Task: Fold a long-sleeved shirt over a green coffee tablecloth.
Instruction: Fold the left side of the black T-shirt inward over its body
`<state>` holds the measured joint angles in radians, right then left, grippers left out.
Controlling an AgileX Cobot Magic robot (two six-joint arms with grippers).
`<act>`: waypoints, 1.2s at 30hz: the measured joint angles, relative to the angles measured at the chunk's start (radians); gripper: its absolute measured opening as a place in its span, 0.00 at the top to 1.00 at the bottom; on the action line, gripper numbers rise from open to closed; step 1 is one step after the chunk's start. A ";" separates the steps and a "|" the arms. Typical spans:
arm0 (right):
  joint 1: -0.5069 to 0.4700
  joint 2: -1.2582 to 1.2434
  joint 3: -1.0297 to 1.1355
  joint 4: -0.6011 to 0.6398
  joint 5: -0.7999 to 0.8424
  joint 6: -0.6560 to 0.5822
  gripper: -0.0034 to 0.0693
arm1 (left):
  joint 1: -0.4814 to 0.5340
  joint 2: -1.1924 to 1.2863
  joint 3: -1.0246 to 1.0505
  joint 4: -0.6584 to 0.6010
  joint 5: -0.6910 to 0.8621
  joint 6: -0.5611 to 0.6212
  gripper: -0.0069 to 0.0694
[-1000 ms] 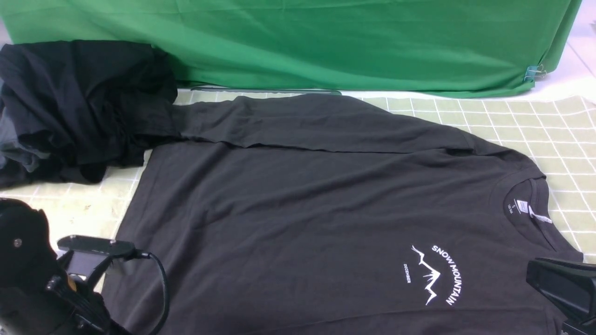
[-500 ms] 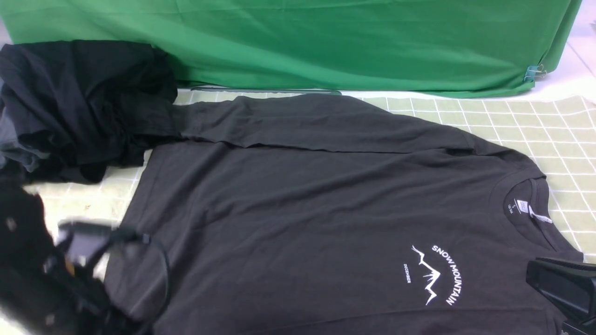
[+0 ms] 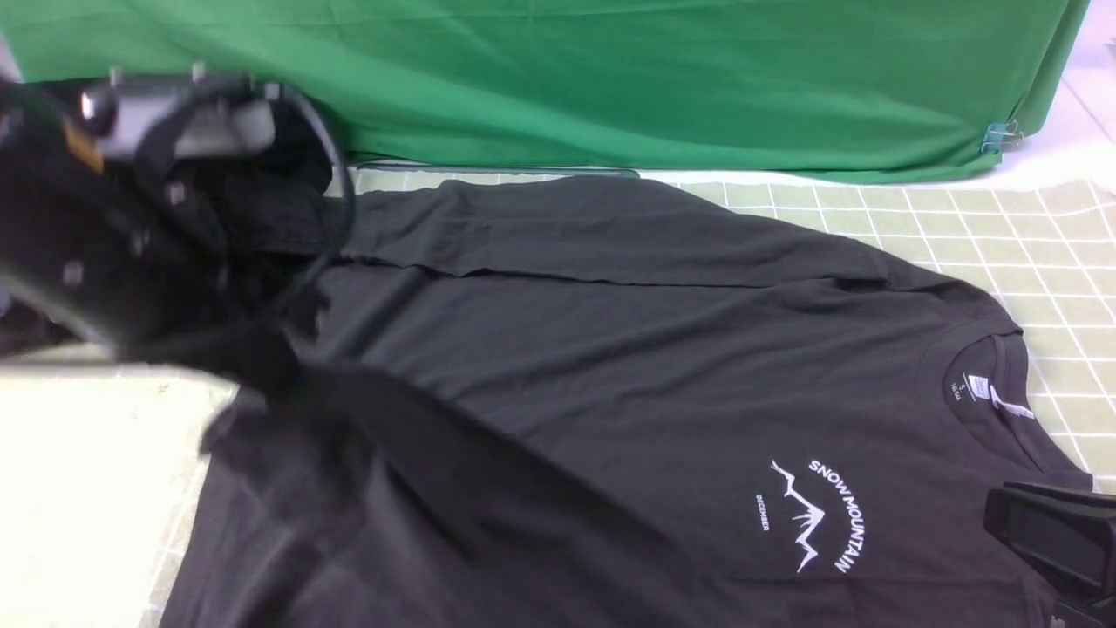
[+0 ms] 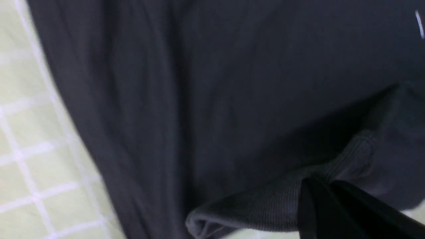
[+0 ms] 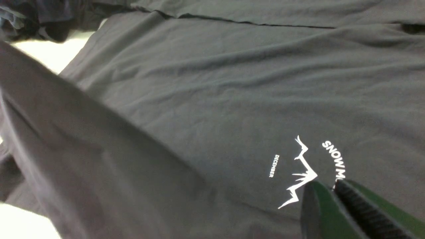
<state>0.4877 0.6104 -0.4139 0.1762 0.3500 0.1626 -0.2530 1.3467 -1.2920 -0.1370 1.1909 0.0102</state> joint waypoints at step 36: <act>0.221 0.965 -0.397 -0.037 0.195 -0.290 0.17 | 0.197 0.707 -0.477 0.128 -0.077 -0.024 0.90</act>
<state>0.7083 1.5756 -0.8106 0.1392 0.5448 -0.1276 -0.0556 2.0540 -1.7685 -0.0086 1.1138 -0.0136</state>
